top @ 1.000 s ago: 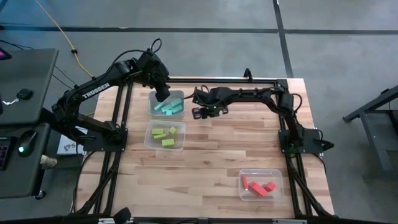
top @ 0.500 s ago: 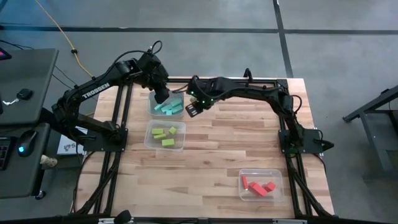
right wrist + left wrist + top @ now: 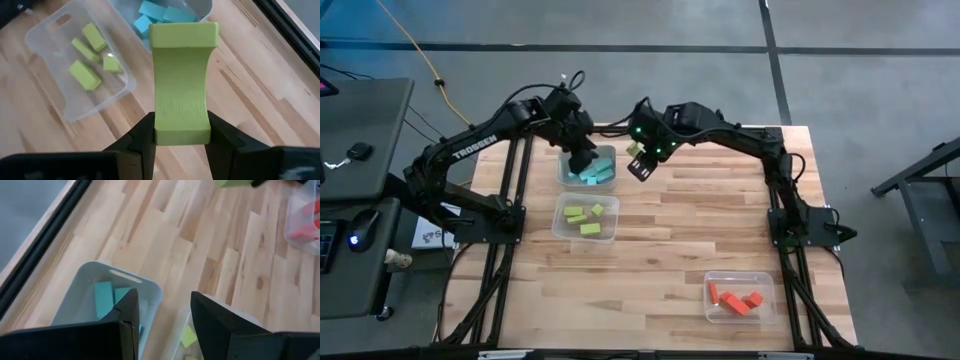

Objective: Sort & place blocks by color
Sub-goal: Put the green block into the left transparent bin

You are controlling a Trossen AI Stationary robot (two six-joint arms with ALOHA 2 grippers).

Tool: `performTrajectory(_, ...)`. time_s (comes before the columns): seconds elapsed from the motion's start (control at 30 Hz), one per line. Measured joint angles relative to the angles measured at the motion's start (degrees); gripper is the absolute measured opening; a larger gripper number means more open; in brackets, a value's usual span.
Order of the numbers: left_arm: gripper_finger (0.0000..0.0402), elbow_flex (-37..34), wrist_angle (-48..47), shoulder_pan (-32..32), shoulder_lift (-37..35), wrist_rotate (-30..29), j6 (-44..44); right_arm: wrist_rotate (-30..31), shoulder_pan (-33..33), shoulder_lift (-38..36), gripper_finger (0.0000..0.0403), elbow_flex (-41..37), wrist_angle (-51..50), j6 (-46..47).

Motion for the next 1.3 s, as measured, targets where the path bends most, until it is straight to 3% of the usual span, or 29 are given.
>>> performTrajectory(0.33,0.0137,0.0,-0.4,-3.8,0.0,-0.7,-1.5,-1.4,0.0,-2.3,0.0111,-0.4,-3.7,-5.3)
performTrajectory(0.6,0.0180,0.0,1.8,-6.6,0.0,-0.1,3.1,-10.9,0.2,-2.5,0.0111,-0.5,-3.6,-15.0)
performTrajectory(0.9,0.0180,0.0,6.6,-14.3,0.0,0.0,4.5,-13.8,1.2,-2.4,0.0111,-0.5,-2.7,-24.2)
performTrajectory(1.3,0.0180,0.0,14.8,-18.3,0.0,0.1,-3.0,-15.7,2.1,-2.4,0.0111,-0.5,-1.0,-28.3)
